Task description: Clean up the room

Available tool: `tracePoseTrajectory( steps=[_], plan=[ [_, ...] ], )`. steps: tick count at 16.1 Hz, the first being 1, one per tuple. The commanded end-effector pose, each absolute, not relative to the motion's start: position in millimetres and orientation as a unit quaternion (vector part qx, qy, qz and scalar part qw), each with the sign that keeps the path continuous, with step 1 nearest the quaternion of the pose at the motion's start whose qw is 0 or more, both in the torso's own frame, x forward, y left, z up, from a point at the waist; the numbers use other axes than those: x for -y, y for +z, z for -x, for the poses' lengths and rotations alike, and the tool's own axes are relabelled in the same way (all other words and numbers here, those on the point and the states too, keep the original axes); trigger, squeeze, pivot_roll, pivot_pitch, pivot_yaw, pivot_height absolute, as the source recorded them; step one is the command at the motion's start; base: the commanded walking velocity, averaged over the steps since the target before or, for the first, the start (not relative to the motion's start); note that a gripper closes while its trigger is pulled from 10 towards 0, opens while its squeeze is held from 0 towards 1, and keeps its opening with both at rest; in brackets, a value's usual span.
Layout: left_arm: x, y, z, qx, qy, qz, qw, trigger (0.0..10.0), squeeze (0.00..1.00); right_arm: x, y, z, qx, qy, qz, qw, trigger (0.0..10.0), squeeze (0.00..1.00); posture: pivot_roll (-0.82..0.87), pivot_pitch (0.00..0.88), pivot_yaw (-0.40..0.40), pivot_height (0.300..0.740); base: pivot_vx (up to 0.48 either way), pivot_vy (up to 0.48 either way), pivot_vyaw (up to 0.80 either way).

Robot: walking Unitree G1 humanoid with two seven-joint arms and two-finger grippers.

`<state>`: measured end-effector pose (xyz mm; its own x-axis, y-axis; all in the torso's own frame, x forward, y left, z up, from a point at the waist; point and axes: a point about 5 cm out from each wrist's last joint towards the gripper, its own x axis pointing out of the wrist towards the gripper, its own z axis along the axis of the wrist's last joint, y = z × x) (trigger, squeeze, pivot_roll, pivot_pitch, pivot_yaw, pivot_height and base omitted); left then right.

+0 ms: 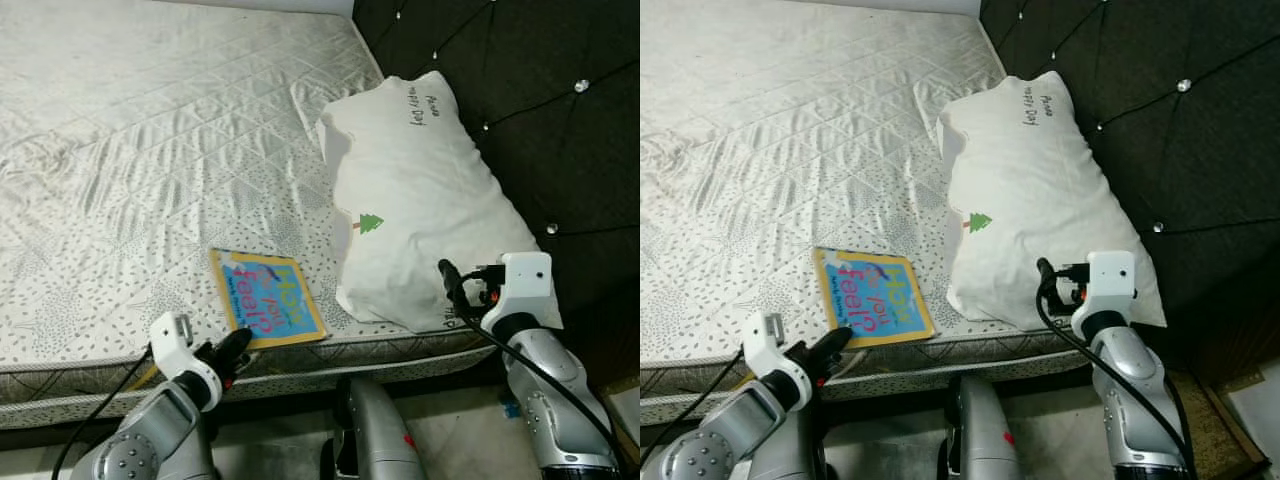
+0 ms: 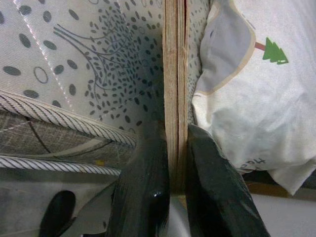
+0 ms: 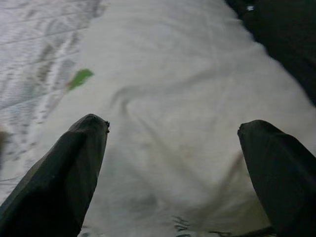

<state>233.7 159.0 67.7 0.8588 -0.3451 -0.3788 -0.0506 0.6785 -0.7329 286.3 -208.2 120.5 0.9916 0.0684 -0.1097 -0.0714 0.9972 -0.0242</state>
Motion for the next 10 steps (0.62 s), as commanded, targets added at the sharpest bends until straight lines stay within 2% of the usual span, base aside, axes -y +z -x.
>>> tracePoseTrajectory(
  steps=[1, 5, 7, 10],
  plan=[
    [-160.9, 71.5, -232.4, -0.25, -0.083, 0.387, 0.884, 10.0, 0.0, 213.0, 124.5, -283.2, -0.052, 0.043, 0.034, 0.997, 10.0, 0.0, -0.08, 0.167, -0.156, 0.576, 0.0, 0.0, 0.0],
    [-168.3, 69.9, -236.6, -0.261, -0.089, 0.387, 0.88, 10.0, 0.0, 205.7, 125.1, -283.2, -0.049, 0.062, 0.048, 0.996, 10.0, 0.0, -0.08, 0.168, -0.154, 0.576, 0.0, 0.0, 0.0],
    [-168.4, 65.7, -248.2, -0.274, -0.116, 0.404, 0.865, 10.0, 0.0, 201.7, 132.0, -283.5, -0.037, 0.073, 0.039, 0.996, 10.0, 0.0, -0.09, 0.167, -0.15, 0.576, 0.0, 0.0, 0.0],
    [-168.8, 64.4, -260.6, -0.284, -0.136, 0.399, 0.861, 10.0, 0.0, 204.9, 136.7, -281.6, -0.031, 0.069, 0.039, 0.996, 10.0, 0.0, -0.1, 0.169, -0.148, 0.576, 0.0, 0.0, 0.0]
  ],
)
